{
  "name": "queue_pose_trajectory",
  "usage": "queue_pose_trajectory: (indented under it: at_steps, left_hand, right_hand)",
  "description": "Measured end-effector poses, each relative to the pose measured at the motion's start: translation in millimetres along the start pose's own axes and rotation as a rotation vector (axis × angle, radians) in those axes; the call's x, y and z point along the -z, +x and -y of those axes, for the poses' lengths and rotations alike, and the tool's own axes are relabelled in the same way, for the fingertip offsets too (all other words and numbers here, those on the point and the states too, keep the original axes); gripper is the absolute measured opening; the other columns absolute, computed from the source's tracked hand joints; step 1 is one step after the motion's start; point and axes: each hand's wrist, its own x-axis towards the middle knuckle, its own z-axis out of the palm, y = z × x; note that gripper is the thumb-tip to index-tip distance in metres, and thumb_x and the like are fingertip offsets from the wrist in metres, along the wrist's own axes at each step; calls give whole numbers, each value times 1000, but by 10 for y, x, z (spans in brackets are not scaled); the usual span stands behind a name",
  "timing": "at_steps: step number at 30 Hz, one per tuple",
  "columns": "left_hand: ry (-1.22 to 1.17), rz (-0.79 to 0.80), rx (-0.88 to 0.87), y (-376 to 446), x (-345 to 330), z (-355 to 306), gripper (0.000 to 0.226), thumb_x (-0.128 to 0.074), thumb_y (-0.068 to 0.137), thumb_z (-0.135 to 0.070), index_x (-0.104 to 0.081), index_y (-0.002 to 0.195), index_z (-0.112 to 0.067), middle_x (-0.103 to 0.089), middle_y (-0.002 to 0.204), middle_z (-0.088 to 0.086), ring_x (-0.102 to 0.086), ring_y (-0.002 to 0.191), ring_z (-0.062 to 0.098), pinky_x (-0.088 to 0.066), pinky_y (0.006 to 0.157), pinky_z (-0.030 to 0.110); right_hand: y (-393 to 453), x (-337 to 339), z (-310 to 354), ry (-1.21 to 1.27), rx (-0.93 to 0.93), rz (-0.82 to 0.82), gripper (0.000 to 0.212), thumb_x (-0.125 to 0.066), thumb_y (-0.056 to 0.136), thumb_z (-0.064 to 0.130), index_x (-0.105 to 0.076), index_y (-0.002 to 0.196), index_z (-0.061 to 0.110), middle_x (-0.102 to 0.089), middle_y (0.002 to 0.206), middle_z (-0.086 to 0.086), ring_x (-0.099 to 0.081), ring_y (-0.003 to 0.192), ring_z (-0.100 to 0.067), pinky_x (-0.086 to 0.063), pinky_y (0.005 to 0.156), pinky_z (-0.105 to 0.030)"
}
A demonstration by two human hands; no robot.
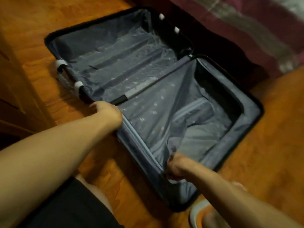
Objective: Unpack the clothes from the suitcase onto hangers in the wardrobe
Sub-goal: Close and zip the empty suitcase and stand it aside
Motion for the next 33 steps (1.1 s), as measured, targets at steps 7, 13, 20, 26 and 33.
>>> queue_pose_trajectory:
  at_steps: [7, 13, 20, 26, 33]
  left_hand:
    - [254, -314, -634, -344, 95, -1027, 30, -45, 102, -21, -65, 125, -18, -64, 131, 4, -64, 118, 29, -53, 88, 43]
    - [343, -329, -731, -190, -113, -1277, 40, -39, 105, -23, -49, 144, -24, -57, 136, 6, -60, 121, 28, -47, 89, 37]
    - [85, -460, -591, 252, 599, -1407, 38, -45, 101, -29, -41, 138, -21, -43, 139, 11, -51, 122, 32, -45, 95, 44]
    - [-295, -430, -215, 999, 1415, -1469, 56, -45, 99, -30, -26, 151, -21, -25, 154, 15, -31, 140, 37, -39, 108, 55]
    - [-655, -261, 103, 1649, 1598, -1368, 46, -42, 100, -24, -40, 145, -20, -57, 137, 17, -59, 119, 37, -48, 96, 42]
  right_hand:
    - [-180, 163, -932, -503, 24, -185, 34, -60, 94, 24, -55, 124, 8, -63, 123, -18, -62, 114, -35, -49, 90, -39]
    - [62, 1275, -1418, -900, 157, -352, 41, -49, 97, 5, -42, 136, 16, -61, 113, -15, -63, 104, -35, -47, 77, -38]
    - [635, 2694, -1748, -1155, 201, -445, 36, -58, 93, 7, -53, 127, 15, -63, 113, -9, -64, 104, -30, -53, 82, -40]
    - [1144, 3667, -2000, -1370, 199, -498, 33, -44, 101, 12, -50, 133, 3, -58, 123, -13, -61, 107, -31, -50, 84, -37]
    - [1998, 4455, -1456, -1437, 695, -816, 8, -58, 89, 13, -62, 88, 5, -56, 78, -12, -54, 55, -29, -28, 44, -33]
